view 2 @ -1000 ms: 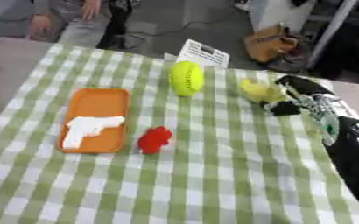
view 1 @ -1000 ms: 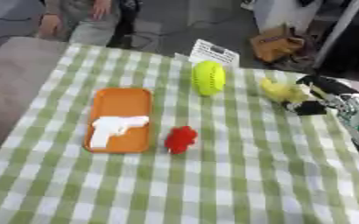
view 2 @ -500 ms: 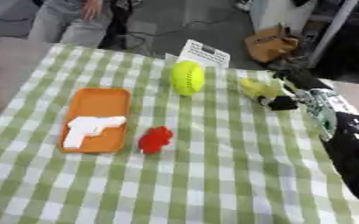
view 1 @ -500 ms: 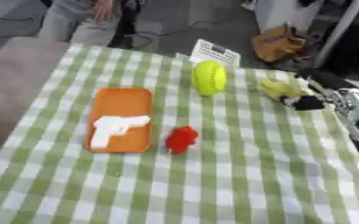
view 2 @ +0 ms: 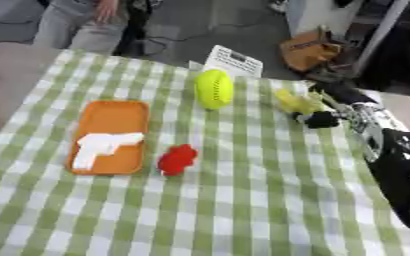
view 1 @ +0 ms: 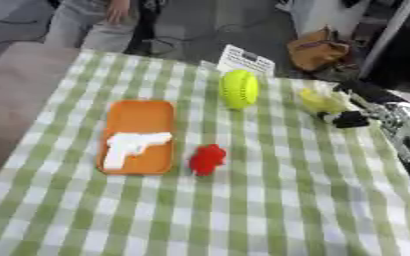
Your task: Pick up objects on the table and place them in the box.
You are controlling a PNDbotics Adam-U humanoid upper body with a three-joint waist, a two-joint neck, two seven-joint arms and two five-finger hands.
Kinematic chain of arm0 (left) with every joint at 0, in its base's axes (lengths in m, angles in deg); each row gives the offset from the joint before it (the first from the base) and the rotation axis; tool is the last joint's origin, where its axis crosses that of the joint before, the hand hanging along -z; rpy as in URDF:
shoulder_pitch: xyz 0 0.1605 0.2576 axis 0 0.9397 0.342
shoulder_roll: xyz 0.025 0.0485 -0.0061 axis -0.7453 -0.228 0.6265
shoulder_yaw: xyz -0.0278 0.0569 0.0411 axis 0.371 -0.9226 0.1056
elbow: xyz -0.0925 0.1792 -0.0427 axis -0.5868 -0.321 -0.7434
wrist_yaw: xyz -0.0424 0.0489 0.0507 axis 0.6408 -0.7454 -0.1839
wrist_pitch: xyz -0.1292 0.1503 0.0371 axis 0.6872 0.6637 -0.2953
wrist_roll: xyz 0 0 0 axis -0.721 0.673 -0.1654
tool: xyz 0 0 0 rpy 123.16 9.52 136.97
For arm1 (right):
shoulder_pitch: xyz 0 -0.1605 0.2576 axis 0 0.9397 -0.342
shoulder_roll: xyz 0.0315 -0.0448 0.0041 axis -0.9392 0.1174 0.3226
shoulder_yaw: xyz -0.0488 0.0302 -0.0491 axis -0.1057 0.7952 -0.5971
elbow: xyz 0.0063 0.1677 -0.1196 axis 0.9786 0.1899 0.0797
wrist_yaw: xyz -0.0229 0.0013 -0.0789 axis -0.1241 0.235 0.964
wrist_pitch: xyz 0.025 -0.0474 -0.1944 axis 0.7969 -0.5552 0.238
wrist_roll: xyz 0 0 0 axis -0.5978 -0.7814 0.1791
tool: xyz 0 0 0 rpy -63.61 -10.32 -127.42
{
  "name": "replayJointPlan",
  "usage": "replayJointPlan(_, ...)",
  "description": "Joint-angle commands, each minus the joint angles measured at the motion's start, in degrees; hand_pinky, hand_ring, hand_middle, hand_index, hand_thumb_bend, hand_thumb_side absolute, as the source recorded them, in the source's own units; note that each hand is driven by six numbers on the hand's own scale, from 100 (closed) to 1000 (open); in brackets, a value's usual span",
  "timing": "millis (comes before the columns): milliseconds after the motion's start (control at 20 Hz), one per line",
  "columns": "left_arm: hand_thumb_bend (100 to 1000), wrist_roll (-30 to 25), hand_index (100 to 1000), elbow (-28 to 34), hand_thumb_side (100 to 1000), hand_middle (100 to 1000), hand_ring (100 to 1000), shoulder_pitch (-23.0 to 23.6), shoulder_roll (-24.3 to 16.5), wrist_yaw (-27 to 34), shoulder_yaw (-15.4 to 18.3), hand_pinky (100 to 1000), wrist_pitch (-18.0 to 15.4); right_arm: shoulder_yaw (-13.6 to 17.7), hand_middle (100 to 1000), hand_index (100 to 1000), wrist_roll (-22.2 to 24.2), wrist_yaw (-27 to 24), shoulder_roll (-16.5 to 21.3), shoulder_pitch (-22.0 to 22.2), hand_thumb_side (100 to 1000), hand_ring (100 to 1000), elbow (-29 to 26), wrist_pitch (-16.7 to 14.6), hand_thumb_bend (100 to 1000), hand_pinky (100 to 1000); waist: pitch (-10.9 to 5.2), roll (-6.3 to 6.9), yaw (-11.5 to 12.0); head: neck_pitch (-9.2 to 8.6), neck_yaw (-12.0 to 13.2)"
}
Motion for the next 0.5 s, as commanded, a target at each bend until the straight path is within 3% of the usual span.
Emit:
replayJointPlan(50, 100, -0.06, 791, 1.17, 945, 833, 698, -1.01, -1.06, 0.19, 0.40, 315, -0.21, 0.08, 926, 927, 1.24, -1.78, 1.29, -0.75, 542, 880, 0.26, -1.14, 451, 786, 0.13, -0.48, 0.09, -0.39, -0.27)
replayJointPlan(100, 100, -0.07, 791, 1.17, 942, 833, 698, -1.03, -1.07, 0.20, 0.40, 315, -0.22, 0.06, 915, 919, 1.61, -2.20, 1.27, -0.64, 480, 862, 0.39, -1.37, 452, 772, 0.19, -0.46, 0.10, -0.38, -0.26)
replayJointPlan(500, 100, -0.10, 791, 1.17, 946, 833, 698, -1.09, -1.04, 0.23, 0.43, 314, -0.27, -0.01, 917, 920, 1.70, -3.60, 1.23, 0.04, 374, 866, -0.16, -2.56, 453, 762, 0.45, -0.39, 0.09, -0.35, -0.11)
